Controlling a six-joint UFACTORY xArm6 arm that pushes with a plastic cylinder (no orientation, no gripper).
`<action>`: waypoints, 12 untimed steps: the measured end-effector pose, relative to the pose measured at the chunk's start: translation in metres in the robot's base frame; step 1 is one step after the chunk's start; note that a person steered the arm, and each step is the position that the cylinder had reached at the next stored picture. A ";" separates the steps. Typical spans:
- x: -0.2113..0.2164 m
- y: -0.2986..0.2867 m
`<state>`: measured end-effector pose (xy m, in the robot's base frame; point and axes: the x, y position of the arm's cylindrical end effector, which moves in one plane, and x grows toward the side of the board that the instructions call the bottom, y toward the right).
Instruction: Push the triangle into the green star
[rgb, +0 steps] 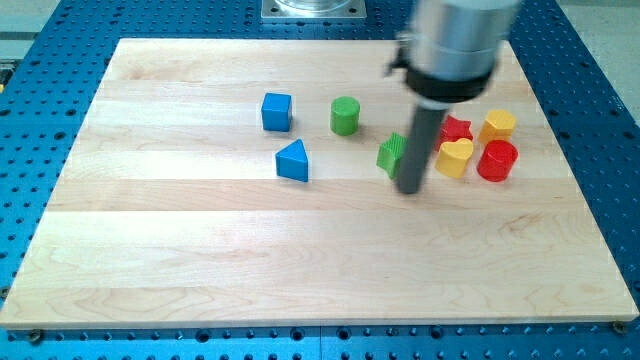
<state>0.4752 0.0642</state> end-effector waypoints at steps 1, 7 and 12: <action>-0.025 -0.016; 0.006 -0.275; -0.033 -0.071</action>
<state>0.4422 -0.0071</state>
